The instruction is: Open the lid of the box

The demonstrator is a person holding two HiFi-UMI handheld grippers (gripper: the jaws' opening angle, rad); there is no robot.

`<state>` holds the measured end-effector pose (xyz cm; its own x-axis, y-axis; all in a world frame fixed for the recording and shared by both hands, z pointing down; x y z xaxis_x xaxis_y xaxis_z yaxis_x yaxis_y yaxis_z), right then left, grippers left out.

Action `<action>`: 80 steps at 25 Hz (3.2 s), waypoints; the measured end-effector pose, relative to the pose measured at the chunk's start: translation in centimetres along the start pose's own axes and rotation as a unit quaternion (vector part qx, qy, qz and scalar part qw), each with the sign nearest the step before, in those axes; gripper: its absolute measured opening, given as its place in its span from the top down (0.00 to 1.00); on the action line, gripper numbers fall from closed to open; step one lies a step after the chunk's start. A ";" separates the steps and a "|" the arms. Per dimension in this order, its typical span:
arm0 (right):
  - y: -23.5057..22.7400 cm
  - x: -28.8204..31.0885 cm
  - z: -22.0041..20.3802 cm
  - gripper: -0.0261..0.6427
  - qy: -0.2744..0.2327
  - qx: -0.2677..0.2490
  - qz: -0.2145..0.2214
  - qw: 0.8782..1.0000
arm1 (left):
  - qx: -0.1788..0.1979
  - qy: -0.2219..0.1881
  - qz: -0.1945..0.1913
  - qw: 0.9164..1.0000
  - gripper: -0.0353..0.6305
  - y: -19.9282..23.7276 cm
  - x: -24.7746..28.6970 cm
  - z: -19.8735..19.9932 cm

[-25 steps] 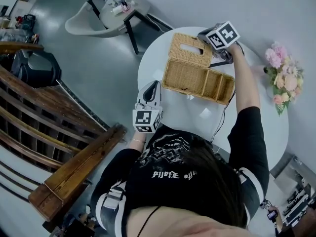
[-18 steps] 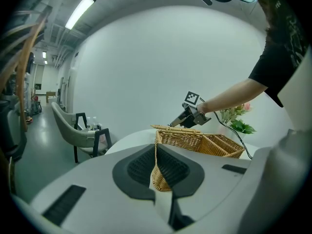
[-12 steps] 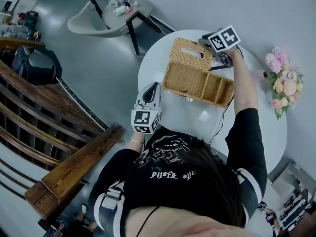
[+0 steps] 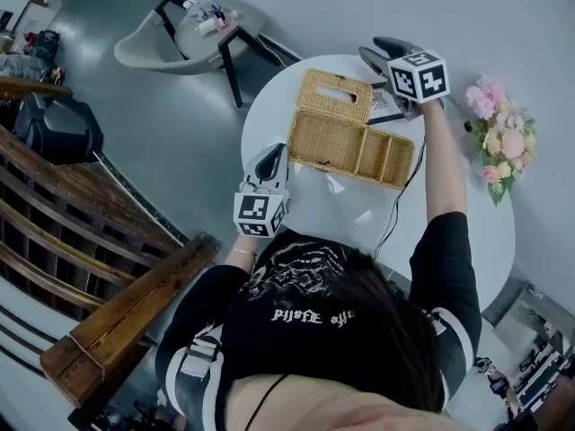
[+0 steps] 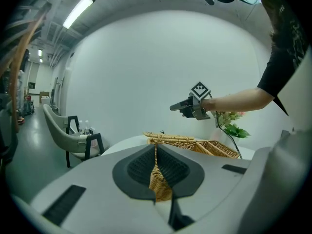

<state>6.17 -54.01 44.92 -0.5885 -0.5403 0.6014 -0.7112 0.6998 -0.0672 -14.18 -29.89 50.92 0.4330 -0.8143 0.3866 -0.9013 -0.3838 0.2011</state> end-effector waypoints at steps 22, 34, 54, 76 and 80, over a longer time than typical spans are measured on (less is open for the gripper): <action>10.7 -12.8 -2.0 0.68 -0.136 0.003 -0.195 0.971 | 0.026 -0.045 -0.030 0.998 0.91 -2.7 -3.9 1.6; 16.5 -14.6 -8.2 0.68 -0.152 0.060 -0.205 0.965 | 0.022 -0.063 -0.039 0.997 0.91 -4.6 -4.9 1.9; 22.7 -13.3 -14.8 0.70 -0.132 0.096 -0.184 0.969 | 0.018 -0.070 -0.044 0.996 0.91 -6.0 -5.5 0.4; 24.3 -13.5 -17.2 0.92 -0.131 0.116 -0.195 0.965 | 0.011 -0.058 -0.048 0.997 0.91 -7.3 -6.3 -1.7; 24.5 -13.3 -17.4 0.92 -0.125 0.109 -0.205 0.965 | 0.014 -0.057 -0.052 0.997 0.91 -7.3 -6.4 -1.7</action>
<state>3.25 -21.52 49.08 -0.2948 -0.8660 0.4038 -0.9520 0.3029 -0.0455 -10.35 -21.16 48.57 0.5202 -0.8136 0.2597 -0.8529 -0.4790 0.2079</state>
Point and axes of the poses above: the fingertips, and each gripper's own axes: x forward along the fingers, y to its left, z out of its top, the point moved 3 cm from there along -x, backward along the fingers, and after that the axes turned 4 degrees about y, right-handed, at the moved point
